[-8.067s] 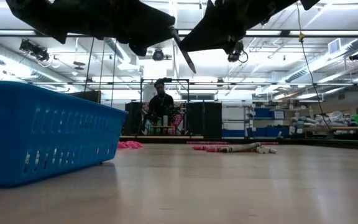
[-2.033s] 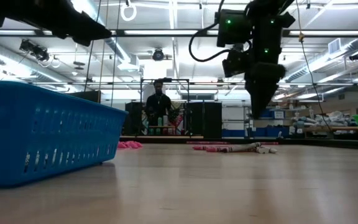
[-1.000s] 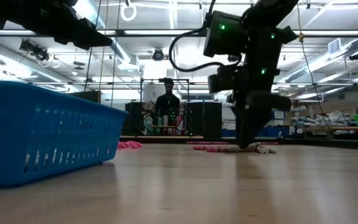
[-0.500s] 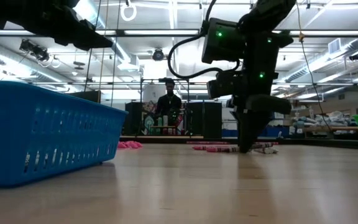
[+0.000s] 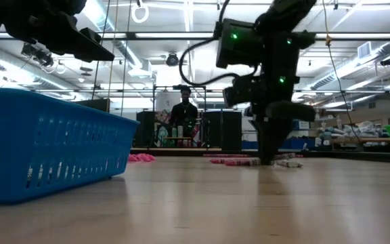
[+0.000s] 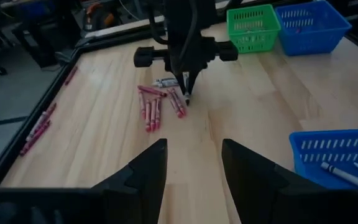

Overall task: Sort crayons
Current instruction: Put the black crayon into the green bin, then put the pink crayon into the black bin

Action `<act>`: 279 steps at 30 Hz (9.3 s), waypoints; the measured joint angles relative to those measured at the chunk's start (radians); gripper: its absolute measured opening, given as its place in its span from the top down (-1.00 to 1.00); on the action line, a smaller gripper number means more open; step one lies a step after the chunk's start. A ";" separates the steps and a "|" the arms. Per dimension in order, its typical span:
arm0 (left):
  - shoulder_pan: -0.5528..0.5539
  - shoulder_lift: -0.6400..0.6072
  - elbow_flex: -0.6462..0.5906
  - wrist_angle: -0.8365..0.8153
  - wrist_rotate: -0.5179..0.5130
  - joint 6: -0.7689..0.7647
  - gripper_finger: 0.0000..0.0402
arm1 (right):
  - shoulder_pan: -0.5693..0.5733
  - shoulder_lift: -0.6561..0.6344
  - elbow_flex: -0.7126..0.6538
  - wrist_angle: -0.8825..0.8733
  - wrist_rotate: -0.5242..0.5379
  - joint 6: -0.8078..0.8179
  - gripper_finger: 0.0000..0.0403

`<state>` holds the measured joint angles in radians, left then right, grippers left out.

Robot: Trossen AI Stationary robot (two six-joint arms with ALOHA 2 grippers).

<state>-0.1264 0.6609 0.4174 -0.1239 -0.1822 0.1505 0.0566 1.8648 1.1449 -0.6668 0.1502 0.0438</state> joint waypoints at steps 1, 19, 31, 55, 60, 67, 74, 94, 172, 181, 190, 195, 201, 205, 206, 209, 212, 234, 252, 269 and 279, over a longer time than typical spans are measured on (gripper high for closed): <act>0.000 0.000 -0.007 0.015 0.000 0.001 0.18 | 0.000 0.000 0.015 0.001 0.002 -0.002 0.81; 0.001 -0.001 -0.307 0.532 0.000 -0.027 0.18 | 0.038 -0.005 0.208 0.036 0.011 0.025 0.81; -0.002 -0.001 -0.356 0.596 0.000 -0.042 0.18 | 0.081 -0.006 0.193 0.438 -0.065 0.058 0.81; -0.002 -0.001 -0.360 0.612 0.031 -0.084 0.18 | 0.186 -0.001 0.192 0.787 0.045 -0.023 0.81; -0.002 -0.001 -0.360 0.613 0.031 -0.085 0.18 | 0.214 -0.001 0.192 0.827 0.093 -0.025 0.81; -0.002 -0.001 -0.360 0.614 0.030 -0.085 0.18 | 0.259 -0.001 0.192 0.861 0.210 -0.026 0.81; -0.002 -0.001 -0.360 0.629 0.030 -0.089 0.18 | 0.305 -0.001 0.192 0.837 0.325 -0.004 0.81; -0.001 0.000 -0.360 0.714 0.029 0.000 0.18 | 0.321 -0.001 0.192 0.939 0.381 0.115 0.81; -0.001 -0.001 -0.360 0.710 0.018 0.010 0.18 | 0.727 -0.200 -0.120 -0.102 -0.029 1.369 0.80; -0.001 0.000 -0.360 0.719 0.018 0.012 0.18 | 0.723 -0.200 -0.122 -0.101 -0.035 1.369 0.68; -0.001 -0.001 -0.359 0.733 0.018 0.018 0.18 | 0.721 -0.200 -0.122 -0.089 -0.040 1.367 0.68; -0.001 -0.001 -0.359 0.734 0.018 0.018 0.18 | 0.721 -0.201 -0.118 -0.112 -0.040 1.367 0.68; -0.001 -0.001 -0.359 0.734 0.018 0.018 0.18 | 0.721 -0.203 -0.071 -0.231 -0.044 1.352 0.68; -0.001 0.000 -0.359 0.733 0.018 0.017 0.18 | 0.721 -0.203 -0.023 -0.343 -0.048 1.355 0.68; -0.001 -0.001 -0.359 0.733 0.018 0.017 0.18 | 0.721 -0.203 -0.011 -0.371 -0.048 1.360 0.68; -0.001 -0.001 -0.359 0.733 0.018 0.017 0.18 | 0.721 -0.204 0.013 -0.449 -0.071 1.376 0.68; -0.001 0.000 -0.359 0.733 0.018 0.017 0.18 | 0.724 -0.204 0.039 -0.493 -0.096 1.376 0.68; -0.001 0.000 -0.359 0.741 0.018 0.018 0.18 | 0.624 -0.200 0.044 -0.478 0.047 1.328 0.68; 0.009 0.000 -0.359 0.731 0.018 -0.034 0.18 | 0.309 -0.196 0.038 -0.297 0.254 0.962 0.68; 0.156 -0.001 -0.359 0.657 -0.035 -0.200 0.18 | 0.081 -0.196 -0.047 -0.156 0.191 0.490 0.48; 0.157 0.000 -0.300 0.417 -0.034 -0.352 0.18 | 0.004 -0.196 -0.111 0.113 0.088 0.207 0.26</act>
<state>0.0303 0.6609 0.1173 0.2928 -0.2166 -0.2017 0.0608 1.6691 1.0341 -0.5541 0.2378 0.2510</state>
